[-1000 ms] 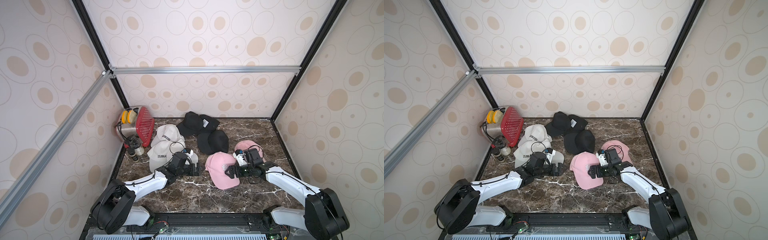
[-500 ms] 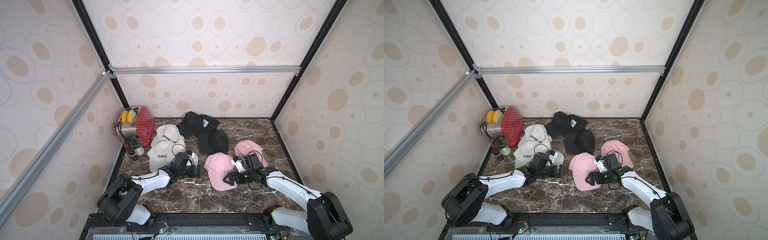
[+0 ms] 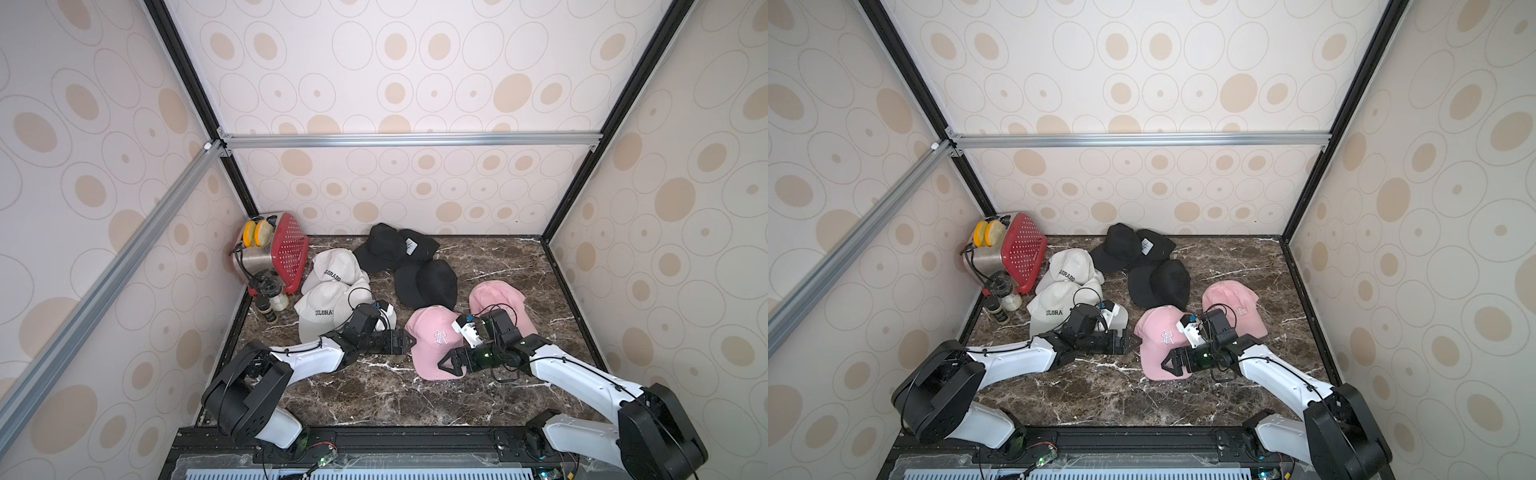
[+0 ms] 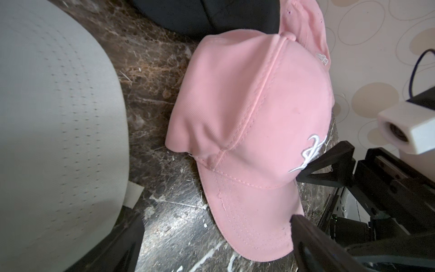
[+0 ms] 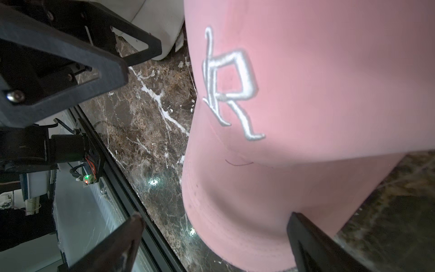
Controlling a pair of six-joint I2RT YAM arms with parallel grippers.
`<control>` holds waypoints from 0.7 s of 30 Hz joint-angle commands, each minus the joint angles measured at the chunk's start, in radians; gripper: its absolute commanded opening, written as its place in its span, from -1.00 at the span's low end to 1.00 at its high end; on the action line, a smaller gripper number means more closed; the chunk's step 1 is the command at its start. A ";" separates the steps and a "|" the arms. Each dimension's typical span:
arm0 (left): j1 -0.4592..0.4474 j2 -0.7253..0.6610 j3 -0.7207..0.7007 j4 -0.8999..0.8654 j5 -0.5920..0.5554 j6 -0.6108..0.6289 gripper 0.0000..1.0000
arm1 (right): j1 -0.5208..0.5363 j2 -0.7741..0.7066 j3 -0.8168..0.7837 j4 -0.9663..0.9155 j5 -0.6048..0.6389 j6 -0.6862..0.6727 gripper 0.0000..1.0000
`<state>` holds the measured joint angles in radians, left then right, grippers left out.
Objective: Stack the baseball caps by color
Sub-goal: Move the baseball cap to the center of the board.
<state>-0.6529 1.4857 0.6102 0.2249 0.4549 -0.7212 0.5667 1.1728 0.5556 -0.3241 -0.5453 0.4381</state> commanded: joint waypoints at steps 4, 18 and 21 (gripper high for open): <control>-0.009 -0.010 0.020 0.022 -0.005 -0.009 0.98 | -0.002 -0.112 0.027 -0.099 0.297 0.056 1.00; -0.009 -0.021 0.024 0.047 -0.011 0.007 0.98 | -0.135 0.088 0.168 0.090 0.122 -0.105 1.00; -0.010 -0.027 0.016 0.045 -0.016 0.010 0.98 | -0.136 0.123 0.175 0.112 0.086 -0.105 1.00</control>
<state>-0.6529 1.4792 0.6106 0.2516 0.4400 -0.7204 0.4328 1.2724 0.7109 -0.2474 -0.3992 0.3664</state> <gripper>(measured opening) 0.991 0.999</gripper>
